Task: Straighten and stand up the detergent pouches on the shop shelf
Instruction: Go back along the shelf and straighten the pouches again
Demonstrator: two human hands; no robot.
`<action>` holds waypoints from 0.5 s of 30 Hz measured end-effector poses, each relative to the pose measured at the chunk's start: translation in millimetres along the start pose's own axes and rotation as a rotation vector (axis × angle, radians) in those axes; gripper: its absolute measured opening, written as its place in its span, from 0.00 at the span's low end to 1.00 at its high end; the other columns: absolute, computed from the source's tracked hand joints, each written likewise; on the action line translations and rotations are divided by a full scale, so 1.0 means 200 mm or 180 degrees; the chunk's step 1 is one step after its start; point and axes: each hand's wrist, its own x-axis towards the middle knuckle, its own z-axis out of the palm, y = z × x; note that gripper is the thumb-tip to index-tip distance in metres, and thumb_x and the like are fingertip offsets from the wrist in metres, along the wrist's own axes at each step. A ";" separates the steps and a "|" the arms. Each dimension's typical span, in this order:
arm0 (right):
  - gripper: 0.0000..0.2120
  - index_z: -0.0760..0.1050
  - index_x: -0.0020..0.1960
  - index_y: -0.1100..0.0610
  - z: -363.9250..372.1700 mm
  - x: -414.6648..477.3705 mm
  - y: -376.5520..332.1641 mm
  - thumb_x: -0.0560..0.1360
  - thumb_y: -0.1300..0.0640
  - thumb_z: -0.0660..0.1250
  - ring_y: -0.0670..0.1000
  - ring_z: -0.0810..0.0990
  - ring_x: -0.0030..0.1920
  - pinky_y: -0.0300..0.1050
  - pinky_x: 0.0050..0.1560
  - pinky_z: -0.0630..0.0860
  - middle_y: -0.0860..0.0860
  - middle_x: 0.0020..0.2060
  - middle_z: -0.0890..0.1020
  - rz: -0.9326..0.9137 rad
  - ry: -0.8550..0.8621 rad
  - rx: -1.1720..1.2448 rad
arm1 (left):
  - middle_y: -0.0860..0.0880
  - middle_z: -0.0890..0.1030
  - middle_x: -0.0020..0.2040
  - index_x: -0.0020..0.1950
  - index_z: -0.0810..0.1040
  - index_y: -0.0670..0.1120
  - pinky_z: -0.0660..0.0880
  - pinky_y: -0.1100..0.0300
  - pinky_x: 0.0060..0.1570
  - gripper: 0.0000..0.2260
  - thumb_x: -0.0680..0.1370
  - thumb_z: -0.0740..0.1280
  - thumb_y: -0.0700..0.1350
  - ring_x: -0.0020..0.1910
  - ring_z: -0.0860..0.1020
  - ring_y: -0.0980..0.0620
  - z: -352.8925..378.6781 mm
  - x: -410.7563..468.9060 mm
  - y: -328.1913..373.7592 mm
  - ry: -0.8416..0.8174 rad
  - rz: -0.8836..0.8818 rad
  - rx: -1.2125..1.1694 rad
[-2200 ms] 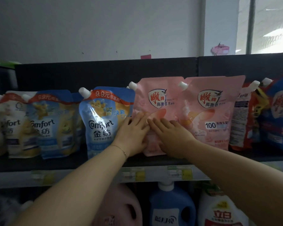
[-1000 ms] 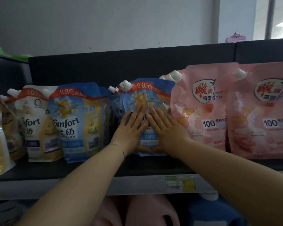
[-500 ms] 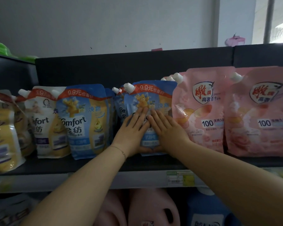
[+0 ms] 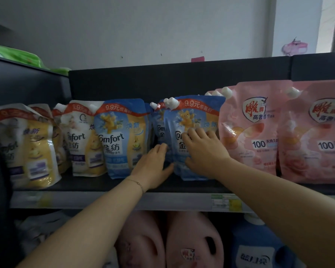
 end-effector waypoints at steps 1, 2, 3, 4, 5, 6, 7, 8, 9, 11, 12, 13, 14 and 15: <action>0.29 0.60 0.71 0.57 0.00 0.01 -0.01 0.75 0.45 0.61 0.58 0.65 0.67 0.55 0.63 0.67 0.56 0.68 0.66 -0.0070 0.0068 -0.0028 | 0.50 0.71 0.60 0.64 0.65 0.48 0.73 0.55 0.50 0.18 0.79 0.63 0.55 0.54 0.73 0.51 0.01 0.00 0.00 -0.0164 -0.0167 -0.0156; 0.27 0.64 0.69 0.57 0.01 0.03 -0.03 0.75 0.47 0.62 0.58 0.67 0.66 0.54 0.61 0.68 0.55 0.67 0.68 -0.0148 0.0110 -0.0071 | 0.49 0.71 0.61 0.65 0.64 0.48 0.74 0.54 0.52 0.18 0.80 0.63 0.55 0.55 0.73 0.51 0.02 0.00 0.01 -0.0298 -0.0299 -0.0311; 0.25 0.67 0.67 0.57 0.02 0.04 -0.04 0.74 0.48 0.64 0.58 0.68 0.66 0.54 0.60 0.69 0.56 0.66 0.70 -0.0247 0.0158 -0.0137 | 0.49 0.70 0.63 0.67 0.64 0.48 0.74 0.53 0.55 0.19 0.80 0.63 0.54 0.57 0.73 0.50 0.03 0.00 0.01 -0.0392 -0.0411 -0.0461; 0.24 0.71 0.64 0.58 0.03 0.05 -0.05 0.72 0.48 0.66 0.59 0.70 0.64 0.55 0.58 0.71 0.57 0.64 0.72 -0.0355 0.0202 -0.0198 | 0.48 0.70 0.64 0.68 0.63 0.47 0.73 0.52 0.58 0.19 0.81 0.62 0.52 0.60 0.73 0.49 0.05 0.01 0.02 -0.0444 -0.0518 -0.0582; 0.22 0.74 0.61 0.58 0.05 0.07 -0.06 0.70 0.49 0.68 0.59 0.72 0.63 0.55 0.55 0.72 0.57 0.62 0.74 -0.0457 0.0241 -0.0240 | 0.47 0.70 0.65 0.69 0.63 0.47 0.72 0.52 0.59 0.19 0.81 0.61 0.51 0.61 0.72 0.48 0.06 0.01 0.02 -0.0476 -0.0626 -0.0669; 0.21 0.77 0.58 0.58 0.06 0.08 -0.07 0.68 0.49 0.69 0.59 0.73 0.61 0.55 0.53 0.73 0.57 0.60 0.76 -0.0557 0.0256 -0.0279 | 0.47 0.69 0.65 0.69 0.63 0.47 0.72 0.51 0.60 0.18 0.81 0.61 0.49 0.61 0.72 0.47 0.08 0.03 0.01 -0.0494 -0.0721 -0.0731; 0.20 0.79 0.55 0.58 0.08 0.09 -0.07 0.67 0.49 0.71 0.59 0.74 0.61 0.55 0.53 0.74 0.58 0.59 0.77 -0.0663 0.0260 -0.0332 | 0.46 0.70 0.65 0.67 0.64 0.46 0.72 0.50 0.60 0.16 0.81 0.61 0.48 0.61 0.72 0.46 0.09 0.05 0.01 -0.0496 -0.0816 -0.0788; 0.19 0.80 0.53 0.58 0.10 0.10 -0.07 0.67 0.48 0.71 0.59 0.74 0.61 0.55 0.54 0.74 0.58 0.59 0.78 -0.0758 0.0262 -0.0379 | 0.45 0.70 0.64 0.66 0.64 0.45 0.72 0.49 0.61 0.16 0.81 0.61 0.46 0.61 0.72 0.45 0.11 0.07 0.00 -0.0489 -0.0919 -0.0840; 0.19 0.81 0.53 0.58 0.12 0.11 -0.07 0.67 0.47 0.72 0.59 0.74 0.62 0.56 0.57 0.73 0.58 0.60 0.78 -0.0833 0.0273 -0.0406 | 0.44 0.70 0.65 0.66 0.65 0.45 0.71 0.49 0.61 0.16 0.80 0.61 0.45 0.62 0.72 0.45 0.12 0.08 0.00 -0.0486 -0.1034 -0.0908; 0.19 0.81 0.53 0.58 0.15 0.12 -0.06 0.67 0.47 0.72 0.60 0.74 0.62 0.59 0.62 0.70 0.59 0.61 0.78 -0.0914 0.0331 -0.0407 | 0.42 0.70 0.66 0.69 0.64 0.44 0.71 0.53 0.60 0.18 0.80 0.61 0.44 0.63 0.71 0.44 0.13 0.12 -0.01 -0.0495 -0.1243 -0.1030; 0.18 0.81 0.53 0.57 0.15 0.12 -0.06 0.68 0.48 0.71 0.60 0.75 0.61 0.60 0.63 0.69 0.58 0.60 0.78 -0.0931 0.0357 -0.0397 | 0.42 0.71 0.66 0.69 0.64 0.43 0.70 0.55 0.58 0.18 0.81 0.60 0.44 0.64 0.71 0.44 0.14 0.14 -0.02 -0.0493 -0.1324 -0.1072; 0.17 0.81 0.53 0.57 0.16 0.13 -0.05 0.68 0.48 0.71 0.59 0.76 0.60 0.60 0.62 0.70 0.57 0.59 0.79 -0.0940 0.0381 -0.0381 | 0.42 0.71 0.66 0.69 0.64 0.42 0.69 0.57 0.55 0.17 0.81 0.60 0.43 0.63 0.72 0.43 0.15 0.16 -0.02 -0.0496 -0.1400 -0.1117; 0.16 0.81 0.52 0.56 0.15 0.14 -0.05 0.68 0.49 0.71 0.58 0.76 0.58 0.60 0.59 0.72 0.56 0.57 0.79 -0.0933 0.0390 -0.0339 | 0.42 0.72 0.65 0.69 0.64 0.42 0.69 0.57 0.53 0.17 0.81 0.59 0.43 0.63 0.72 0.43 0.15 0.17 -0.02 -0.0480 -0.1451 -0.1158; 0.16 0.81 0.52 0.55 0.15 0.15 -0.04 0.68 0.49 0.71 0.58 0.77 0.57 0.61 0.57 0.73 0.55 0.57 0.79 -0.0918 0.0380 -0.0272 | 0.41 0.73 0.65 0.68 0.65 0.41 0.68 0.58 0.52 0.16 0.81 0.59 0.43 0.62 0.73 0.42 0.16 0.19 -0.02 -0.0461 -0.1487 -0.1182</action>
